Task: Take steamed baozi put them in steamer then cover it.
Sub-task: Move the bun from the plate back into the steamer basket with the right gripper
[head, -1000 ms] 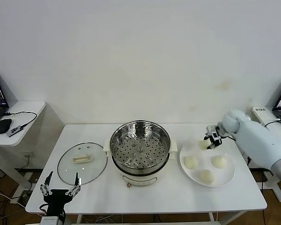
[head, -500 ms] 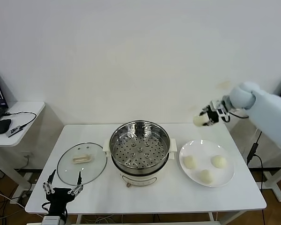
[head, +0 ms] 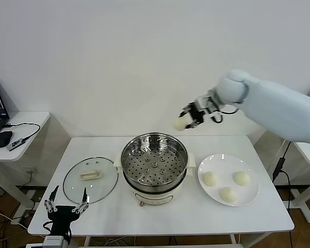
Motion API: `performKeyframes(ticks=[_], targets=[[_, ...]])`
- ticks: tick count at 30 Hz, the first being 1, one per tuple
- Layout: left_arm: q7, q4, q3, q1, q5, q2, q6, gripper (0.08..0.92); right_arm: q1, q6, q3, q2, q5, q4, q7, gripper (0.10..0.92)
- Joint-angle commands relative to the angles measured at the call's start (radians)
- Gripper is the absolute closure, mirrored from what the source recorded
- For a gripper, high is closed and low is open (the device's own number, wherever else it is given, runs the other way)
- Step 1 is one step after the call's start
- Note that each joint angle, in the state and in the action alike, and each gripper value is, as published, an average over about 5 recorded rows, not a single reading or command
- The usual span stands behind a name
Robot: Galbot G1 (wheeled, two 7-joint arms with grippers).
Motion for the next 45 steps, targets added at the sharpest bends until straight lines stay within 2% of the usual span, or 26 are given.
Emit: performKeyframes(ticks=[1, 15, 27, 33, 37, 40, 45], targets=[[0.0, 0.0, -0.005, -0.003, -0.003, -0.001, 0.002, 0.177, -0.044, 0.144, -0.094, 0.219, -0.09, -0.095, 0.03, 0.525], [0.003, 0.009, 0.001, -0.022, -0.006, -0.012, 0.009, 0.177, -0.155, 0.34, -0.065, 0.247, -0.386, -0.217, 0.107, 0.525], [0.004, 0.012, 0.011, -0.026, 0.001, -0.015, 0.011, 0.177, -0.19, 0.409, -0.016, 0.279, -0.481, -0.303, 0.134, 0.503], [0.004, 0.008, 0.011, -0.023, 0.001, -0.016, 0.011, 0.177, -0.181, 0.413, -0.027, 0.282, -0.472, -0.304, 0.119, 0.455], [0.004, 0.005, 0.009, -0.02, 0.001, -0.017, 0.011, 0.177, -0.153, 0.399, -0.04, 0.265, -0.43, -0.276, 0.103, 0.342], [0.004, 0.002, 0.009, -0.018, 0.001, -0.018, 0.011, 0.177, -0.103, 0.34, -0.061, 0.237, -0.332, -0.214, 0.07, 0.252], [0.005, -0.006, 0.012, -0.011, 0.006, -0.02, 0.011, 0.177, 0.01, 0.134, -0.089, 0.147, -0.084, -0.041, -0.01, 0.205]])
